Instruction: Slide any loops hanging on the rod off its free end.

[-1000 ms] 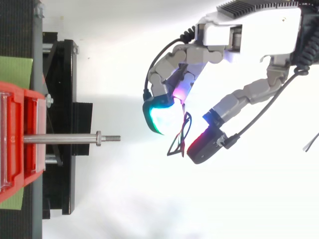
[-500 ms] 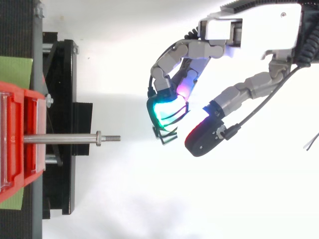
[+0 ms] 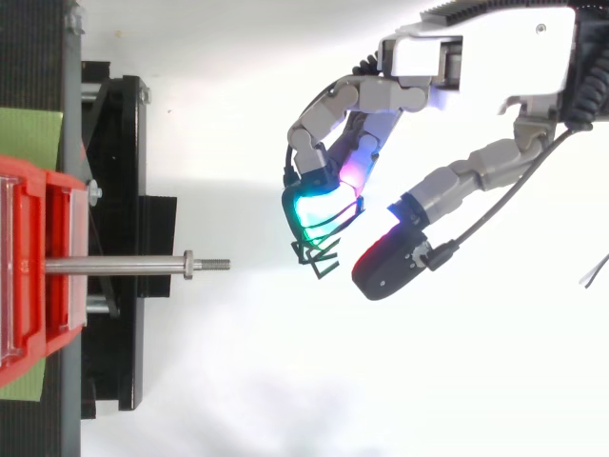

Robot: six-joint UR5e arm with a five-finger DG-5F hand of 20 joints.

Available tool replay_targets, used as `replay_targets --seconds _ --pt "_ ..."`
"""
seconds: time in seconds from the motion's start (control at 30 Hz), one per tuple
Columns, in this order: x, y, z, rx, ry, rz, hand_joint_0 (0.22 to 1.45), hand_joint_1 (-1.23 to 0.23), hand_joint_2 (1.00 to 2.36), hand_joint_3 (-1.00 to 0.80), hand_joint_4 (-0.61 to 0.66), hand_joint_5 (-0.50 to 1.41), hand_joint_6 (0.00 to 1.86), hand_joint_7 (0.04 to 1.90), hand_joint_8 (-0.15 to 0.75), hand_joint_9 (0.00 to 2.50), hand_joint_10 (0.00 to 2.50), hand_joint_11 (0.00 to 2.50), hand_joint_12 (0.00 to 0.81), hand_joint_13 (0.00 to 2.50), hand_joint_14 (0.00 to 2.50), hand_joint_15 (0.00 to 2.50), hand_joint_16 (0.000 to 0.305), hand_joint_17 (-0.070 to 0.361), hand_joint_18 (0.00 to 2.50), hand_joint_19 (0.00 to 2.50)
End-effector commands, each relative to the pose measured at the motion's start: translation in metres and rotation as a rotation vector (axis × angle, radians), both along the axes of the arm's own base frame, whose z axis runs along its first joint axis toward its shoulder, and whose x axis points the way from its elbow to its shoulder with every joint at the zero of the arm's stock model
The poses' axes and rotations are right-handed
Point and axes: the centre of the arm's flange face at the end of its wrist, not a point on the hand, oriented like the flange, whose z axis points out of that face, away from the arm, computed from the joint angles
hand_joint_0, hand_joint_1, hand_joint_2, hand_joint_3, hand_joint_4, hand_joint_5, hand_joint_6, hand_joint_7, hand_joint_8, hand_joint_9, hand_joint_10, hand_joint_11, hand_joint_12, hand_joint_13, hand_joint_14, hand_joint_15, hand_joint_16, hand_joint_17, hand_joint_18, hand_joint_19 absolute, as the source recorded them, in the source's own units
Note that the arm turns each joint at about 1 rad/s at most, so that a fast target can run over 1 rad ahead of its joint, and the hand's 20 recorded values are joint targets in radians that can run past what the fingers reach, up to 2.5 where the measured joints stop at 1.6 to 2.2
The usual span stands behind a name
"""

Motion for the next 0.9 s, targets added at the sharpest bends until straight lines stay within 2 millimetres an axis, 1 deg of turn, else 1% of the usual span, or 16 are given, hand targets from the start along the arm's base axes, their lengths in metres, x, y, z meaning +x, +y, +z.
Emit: replay_targets --seconds 0.0,0.07,0.13,0.17,0.23,0.4,0.47,0.57,0.67,0.73,0.87 --pt "0.0000 -0.0001 0.0001 0.000 0.000 0.000 0.63 -0.82 1.02 -0.23 0.15 -0.13 0.91 1.25 0.337 0.99 0.01 0.50 0.391 0.80 0.01 0.35 0.049 0.110 0.78 0.48" --pt "0.0002 -0.0001 -0.0010 0.002 0.002 0.000 0.64 -0.82 1.01 -0.28 0.16 -0.13 0.91 1.23 0.332 0.98 0.01 0.50 0.388 0.79 0.01 0.35 0.049 0.110 0.78 0.47" --pt "0.0000 -0.0001 0.0001 0.008 0.001 0.000 0.65 -0.82 1.01 -0.38 0.17 -0.13 0.91 1.21 0.324 0.98 0.01 0.49 0.384 0.79 0.01 0.35 0.048 0.108 0.78 0.48" --pt "-0.0001 -0.0002 -0.0001 0.009 0.003 -0.002 0.65 -0.81 1.01 -0.39 0.17 -0.13 0.91 1.22 0.325 0.98 0.02 0.49 0.385 0.79 0.01 0.34 0.048 0.108 0.78 0.48" --pt "0.0001 0.0007 -0.0001 0.015 0.004 -0.002 0.65 -0.72 1.00 -0.46 0.18 -0.13 0.91 1.29 0.320 1.00 0.01 0.47 0.380 0.80 0.01 0.34 0.048 0.108 0.77 0.48" --pt "0.0003 0.0004 0.0001 0.029 0.004 -0.006 0.62 -0.62 1.00 -0.49 0.23 -0.12 0.90 1.31 0.324 1.01 0.01 0.45 0.378 0.78 0.01 0.34 0.048 0.108 0.75 0.50" --pt "-0.0001 -0.0007 -0.0001 0.038 0.007 -0.007 0.61 -0.55 1.00 -0.50 0.22 -0.11 0.90 1.32 0.327 1.02 0.01 0.45 0.379 0.78 0.01 0.35 0.048 0.108 0.74 0.51" --pt "-0.0004 -0.0007 -0.0008 0.045 0.009 -0.008 0.61 -0.49 1.00 -0.49 0.19 -0.10 0.89 1.33 0.328 1.04 0.02 0.45 0.378 0.78 0.01 0.35 0.048 0.108 0.73 0.52" --pt "-0.0004 -0.0007 -0.0008 0.047 0.009 -0.008 0.62 -0.51 1.01 -0.44 0.17 -0.10 0.89 1.30 0.334 1.05 0.01 0.46 0.380 0.79 0.01 0.35 0.048 0.108 0.73 0.52" --pt "-0.0001 -0.0007 -0.0001 0.047 0.008 -0.008 0.61 -0.56 1.01 -0.34 0.17 -0.10 0.89 1.28 0.342 1.05 0.01 0.48 0.386 0.79 0.01 0.35 0.048 0.108 0.75 0.51" --pt "-0.0006 -0.0018 -0.0008 0.047 0.009 -0.009 0.60 -0.67 1.02 -0.26 0.19 -0.11 0.89 1.26 0.344 1.05 0.01 0.49 0.391 0.81 0.01 0.35 0.049 0.111 0.77 0.49"
